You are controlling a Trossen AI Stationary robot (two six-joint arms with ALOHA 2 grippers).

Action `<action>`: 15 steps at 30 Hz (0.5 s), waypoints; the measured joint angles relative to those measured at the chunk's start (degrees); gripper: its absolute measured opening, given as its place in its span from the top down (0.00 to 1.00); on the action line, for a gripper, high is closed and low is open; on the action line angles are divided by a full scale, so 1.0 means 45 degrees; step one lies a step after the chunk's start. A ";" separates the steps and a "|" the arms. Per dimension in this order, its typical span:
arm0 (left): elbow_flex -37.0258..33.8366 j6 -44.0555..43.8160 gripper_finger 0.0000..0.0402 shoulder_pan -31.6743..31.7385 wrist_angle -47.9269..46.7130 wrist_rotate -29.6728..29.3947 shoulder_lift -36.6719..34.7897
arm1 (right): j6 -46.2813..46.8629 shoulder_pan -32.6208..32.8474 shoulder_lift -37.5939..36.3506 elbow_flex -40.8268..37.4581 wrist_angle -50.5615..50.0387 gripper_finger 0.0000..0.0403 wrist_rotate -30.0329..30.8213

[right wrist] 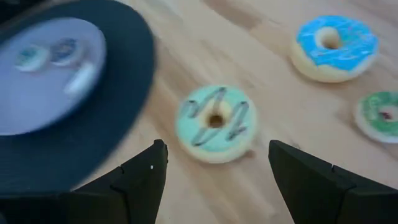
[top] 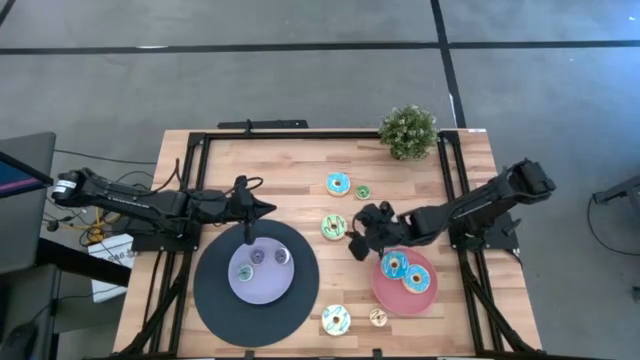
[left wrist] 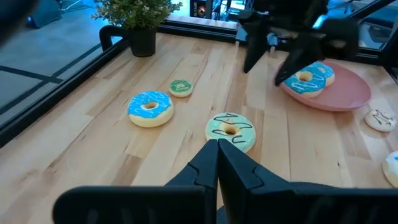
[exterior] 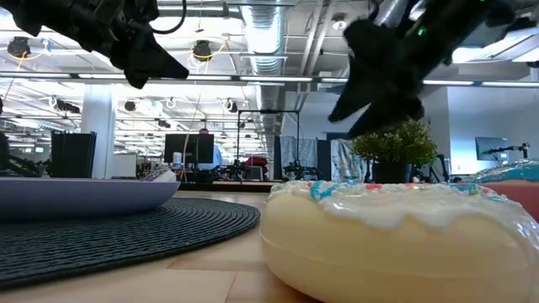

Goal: Pick & Place donuts
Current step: Put the large light green donut on the pink plate

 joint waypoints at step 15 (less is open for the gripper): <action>-0.0001 0.0102 1.00 -0.0005 -0.0181 0.0189 0.0083 | -0.1582 -0.3297 0.2295 0.2802 -0.2840 0.33 -0.1867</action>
